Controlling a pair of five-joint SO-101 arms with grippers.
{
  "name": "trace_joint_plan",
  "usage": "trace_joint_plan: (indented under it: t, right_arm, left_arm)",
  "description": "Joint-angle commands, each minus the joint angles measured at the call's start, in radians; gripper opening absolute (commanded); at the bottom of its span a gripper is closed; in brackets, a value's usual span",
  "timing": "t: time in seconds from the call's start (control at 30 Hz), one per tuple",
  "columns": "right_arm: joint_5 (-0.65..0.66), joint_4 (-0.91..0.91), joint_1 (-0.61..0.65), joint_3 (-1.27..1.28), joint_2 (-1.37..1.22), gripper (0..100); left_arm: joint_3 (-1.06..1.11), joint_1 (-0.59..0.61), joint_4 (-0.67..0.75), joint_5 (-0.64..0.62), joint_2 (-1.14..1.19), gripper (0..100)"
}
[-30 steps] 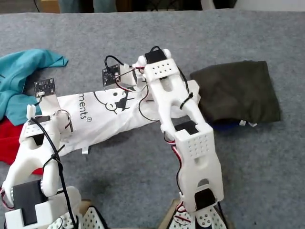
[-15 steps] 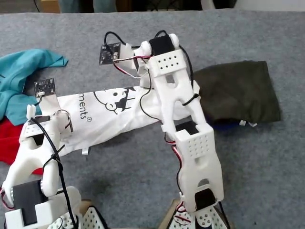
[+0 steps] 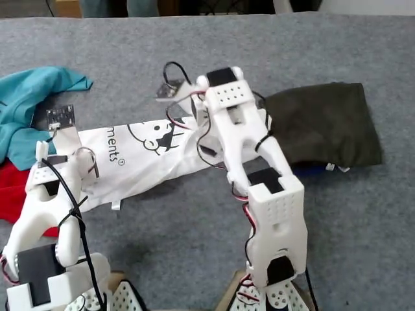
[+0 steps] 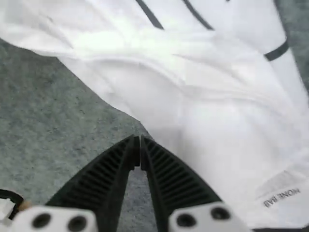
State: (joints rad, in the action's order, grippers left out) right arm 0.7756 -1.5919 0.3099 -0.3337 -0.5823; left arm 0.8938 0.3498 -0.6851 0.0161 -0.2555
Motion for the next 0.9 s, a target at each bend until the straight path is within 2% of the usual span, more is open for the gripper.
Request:
trace_joint_plan:
  t: [0.0, 0.1, 0.37, 0.5, 0.7, 0.87]
  right_arm:
    - [-0.011, 0.155, -0.029, 0.165, 0.058, 1.4]
    - [-0.011, 0.215, -0.029, 0.271, 0.065, 1.4]
    - [-0.006, 0.213, -0.074, 0.328, 0.257, 1.4]
    - [-0.009, 0.192, -0.071, 0.326, 0.394, 1.5]
    - [-0.012, 0.261, 0.040, 0.326, 0.437, 1.5]
    - [-0.080, 0.350, 0.106, 0.285, 0.351, 1.5]
  left_arm:
    - [-0.191, -0.033, -0.118, -0.008, -0.049, 3]
    - [-0.283, -0.114, -0.157, -0.008, -0.040, 3]
    - [-0.240, -0.275, -0.037, -0.011, 0.176, 3]
    - [-0.240, -0.326, -0.077, -0.141, 0.212, 3]
    - [-0.142, -0.367, -0.124, -0.161, 0.153, 3]
    - [-0.059, -0.351, -0.115, -0.084, 0.077, 3]
